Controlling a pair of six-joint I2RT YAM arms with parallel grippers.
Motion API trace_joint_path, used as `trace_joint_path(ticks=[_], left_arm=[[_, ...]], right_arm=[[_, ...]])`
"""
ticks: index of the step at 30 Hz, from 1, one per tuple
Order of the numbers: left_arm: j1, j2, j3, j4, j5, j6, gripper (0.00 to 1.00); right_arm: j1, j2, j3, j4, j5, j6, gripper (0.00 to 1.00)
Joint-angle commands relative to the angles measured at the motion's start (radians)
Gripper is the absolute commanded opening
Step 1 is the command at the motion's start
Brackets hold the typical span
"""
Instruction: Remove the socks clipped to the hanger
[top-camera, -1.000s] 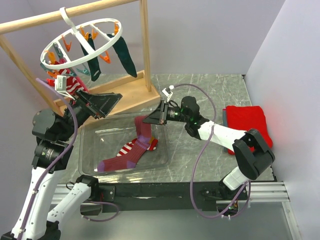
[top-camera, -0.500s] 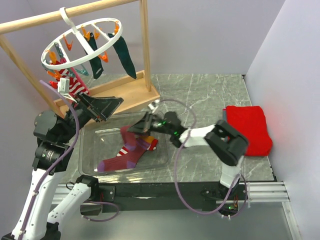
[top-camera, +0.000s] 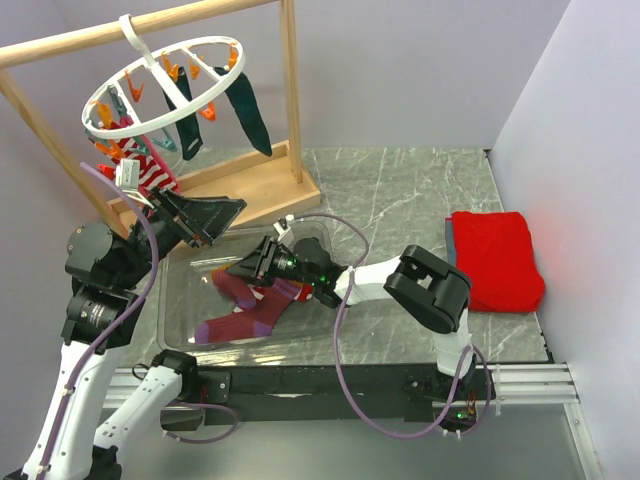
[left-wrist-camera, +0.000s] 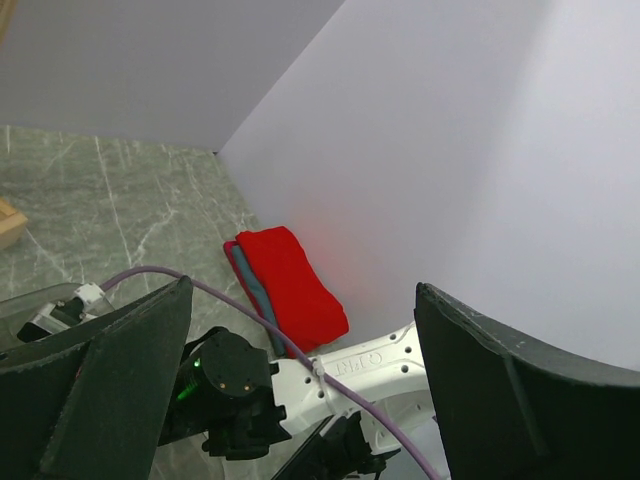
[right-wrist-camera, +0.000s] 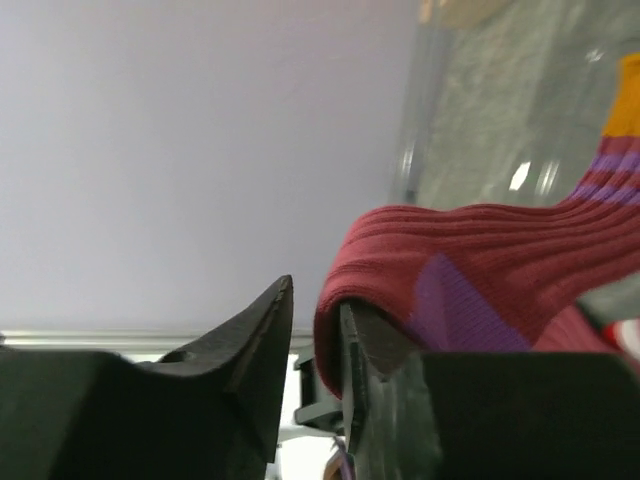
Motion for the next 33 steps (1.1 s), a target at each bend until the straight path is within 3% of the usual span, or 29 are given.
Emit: trace_joint_path(ticks=[1, 2, 3, 7, 8, 13, 18, 23, 27, 31, 33], left_arm=[[0.005, -0.003, 0.011, 0.027, 0.013, 0.009, 0.97], [0.005, 0.0, 0.009, 0.027, 0.017, 0.009, 0.97], [0.005, 0.0, 0.008, 0.027, 0.019, 0.009, 0.97], [0.005, -0.006, 0.004, 0.019, 0.011, 0.015, 0.97], [0.005, -0.007, 0.003, 0.019, 0.013, 0.016, 0.97], [0.005, -0.009, 0.006, 0.015, 0.014, 0.019, 0.97], [0.005, -0.006, 0.003, 0.021, 0.022, 0.016, 0.97], [0.005, -0.007, -0.008, 0.027, 0.021, 0.019, 0.97], [0.005, -0.004, -0.015, 0.033, 0.022, 0.022, 0.98], [0.005, -0.001, -0.022, 0.032, 0.025, 0.024, 0.98], [0.005, -0.001, -0.014, 0.015, 0.019, 0.033, 0.97]], right_arm=[[-0.002, -0.028, 0.067, -0.068, -0.038, -0.131, 0.22], [-0.002, -0.025, 0.092, -0.133, -0.068, -0.162, 0.06], [-0.005, -0.013, 0.119, -0.178, -0.095, -0.229, 0.01], [-0.006, 0.053, 0.364, -0.431, -0.357, -0.456, 0.0], [-0.006, 0.057, 0.399, -0.564, -0.418, -0.508, 0.0], [-0.008, 0.069, 0.627, -1.136, -0.49, -0.942, 0.0], [-0.078, 0.026, 0.537, -1.243, -0.565, -1.068, 0.0], [-0.129, 0.003, 0.441, -1.341, -0.464, -1.139, 0.02], [-0.157, -0.025, 0.403, -1.387, -0.329, -1.166, 0.11], [-0.16, -0.064, 0.391, -1.427, -0.18, -1.173, 0.46], [-0.158, -0.121, 0.364, -1.415, -0.128, -1.162, 0.53]])
